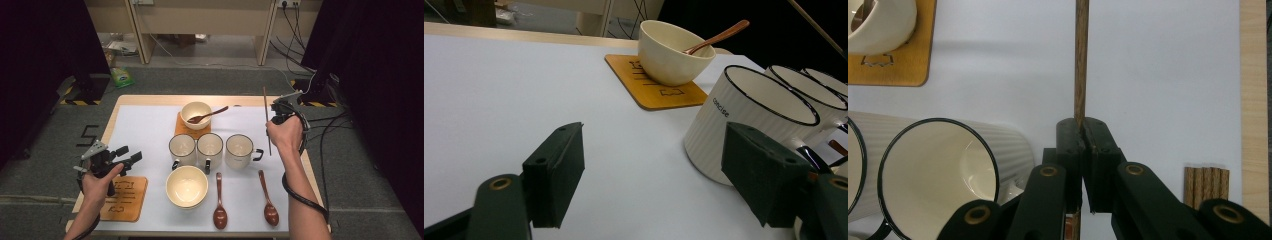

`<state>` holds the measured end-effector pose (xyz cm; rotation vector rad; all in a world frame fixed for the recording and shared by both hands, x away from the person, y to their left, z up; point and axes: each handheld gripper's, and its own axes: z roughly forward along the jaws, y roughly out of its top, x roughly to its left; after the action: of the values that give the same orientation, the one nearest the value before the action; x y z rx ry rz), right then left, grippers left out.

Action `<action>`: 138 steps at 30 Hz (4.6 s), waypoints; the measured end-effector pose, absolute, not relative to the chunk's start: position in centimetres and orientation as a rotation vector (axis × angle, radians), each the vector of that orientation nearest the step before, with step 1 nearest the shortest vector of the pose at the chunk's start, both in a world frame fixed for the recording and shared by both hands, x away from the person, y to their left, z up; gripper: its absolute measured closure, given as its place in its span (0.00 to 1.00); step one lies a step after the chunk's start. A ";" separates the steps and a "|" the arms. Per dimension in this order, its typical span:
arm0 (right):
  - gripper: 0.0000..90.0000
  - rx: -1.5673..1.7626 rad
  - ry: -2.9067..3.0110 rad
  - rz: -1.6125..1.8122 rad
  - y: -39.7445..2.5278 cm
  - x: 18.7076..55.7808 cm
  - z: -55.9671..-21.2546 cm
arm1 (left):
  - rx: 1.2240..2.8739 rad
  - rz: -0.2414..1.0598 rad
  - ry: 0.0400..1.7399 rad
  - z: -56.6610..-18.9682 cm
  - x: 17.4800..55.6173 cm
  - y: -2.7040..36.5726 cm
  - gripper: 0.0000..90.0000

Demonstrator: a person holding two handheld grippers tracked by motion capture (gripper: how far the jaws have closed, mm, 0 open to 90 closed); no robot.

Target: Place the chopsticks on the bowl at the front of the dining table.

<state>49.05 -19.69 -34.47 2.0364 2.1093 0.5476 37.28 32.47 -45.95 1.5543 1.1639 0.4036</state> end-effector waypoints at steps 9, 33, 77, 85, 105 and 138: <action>0.96 2.029 2.106 0.559 -19.4 49.4 -34.3 | 1.554 0.404 1.165 -46.0 37.3 32.5 0.27; 0.96 2.016 2.098 0.586 -18.8 50.0 -33.9 | 1.552 0.406 1.166 -45.9 37.3 32.6 0.27; 0.96 1.991 2.080 0.642 -17.8 50.9 -33.8 | 1.550 0.408 1.165 -45.9 37.3 32.6 0.28; 0.96 1.982 2.077 0.654 -17.7 51.1 -33.9 | 1.550 0.408 1.165 -45.9 37.3 32.6 0.27; 0.96 1.965 2.065 0.686 -17.3 51.4 -33.9 | 1.557 0.403 1.165 -45.9 37.3 32.4 0.28; 0.96 1.951 2.061 0.708 -16.9 52.1 -34.2 | 1.553 0.407 1.164 -45.8 37.3 32.6 0.28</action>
<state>52.07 -16.89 -34.18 1.9506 2.0608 0.7079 37.35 32.55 -45.85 1.5525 1.1640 0.4071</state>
